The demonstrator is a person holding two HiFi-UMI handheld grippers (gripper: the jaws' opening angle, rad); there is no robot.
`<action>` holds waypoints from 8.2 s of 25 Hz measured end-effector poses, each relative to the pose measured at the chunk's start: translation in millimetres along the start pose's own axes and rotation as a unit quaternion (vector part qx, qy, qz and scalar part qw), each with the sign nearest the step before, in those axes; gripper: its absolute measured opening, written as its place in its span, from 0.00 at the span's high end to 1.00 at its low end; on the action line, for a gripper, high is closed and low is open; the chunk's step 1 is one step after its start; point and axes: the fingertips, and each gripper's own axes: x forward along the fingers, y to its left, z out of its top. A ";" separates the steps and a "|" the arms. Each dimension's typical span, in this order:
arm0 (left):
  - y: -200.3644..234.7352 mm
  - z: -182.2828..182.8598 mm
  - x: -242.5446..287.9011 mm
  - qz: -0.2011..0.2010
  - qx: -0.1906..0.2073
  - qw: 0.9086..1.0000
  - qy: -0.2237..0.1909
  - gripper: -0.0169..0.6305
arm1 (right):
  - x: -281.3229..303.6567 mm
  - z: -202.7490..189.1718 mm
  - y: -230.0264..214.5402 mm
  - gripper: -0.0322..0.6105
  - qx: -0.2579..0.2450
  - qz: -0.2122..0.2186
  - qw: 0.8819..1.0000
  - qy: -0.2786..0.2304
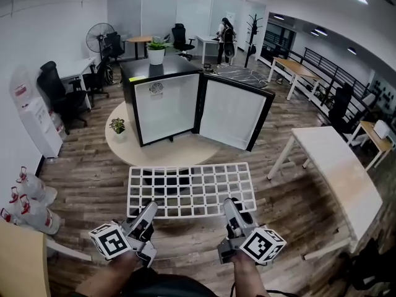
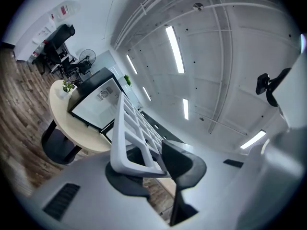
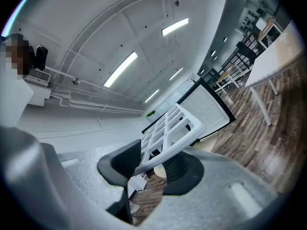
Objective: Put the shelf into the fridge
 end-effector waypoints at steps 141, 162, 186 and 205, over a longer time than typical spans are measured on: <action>426.6 175.8 342.2 0.191 -0.108 0.971 -0.099 0.82 | 605.4 -31.0 -294.2 0.74 0.083 0.044 0.958 0.272; 399.2 150.4 283.7 0.351 0.109 0.927 -0.067 0.82 | 609.6 -30.5 -293.7 0.74 0.089 0.040 0.956 0.276; 410.8 161.8 301.5 0.387 0.147 0.908 -0.066 0.97 | 615.5 -36.3 -295.3 0.74 0.094 0.044 0.954 0.282; 420.7 154.7 299.5 0.381 0.131 0.914 -0.058 0.97 | 563.1 -38.3 -312.8 0.91 -0.178 0.020 0.948 0.264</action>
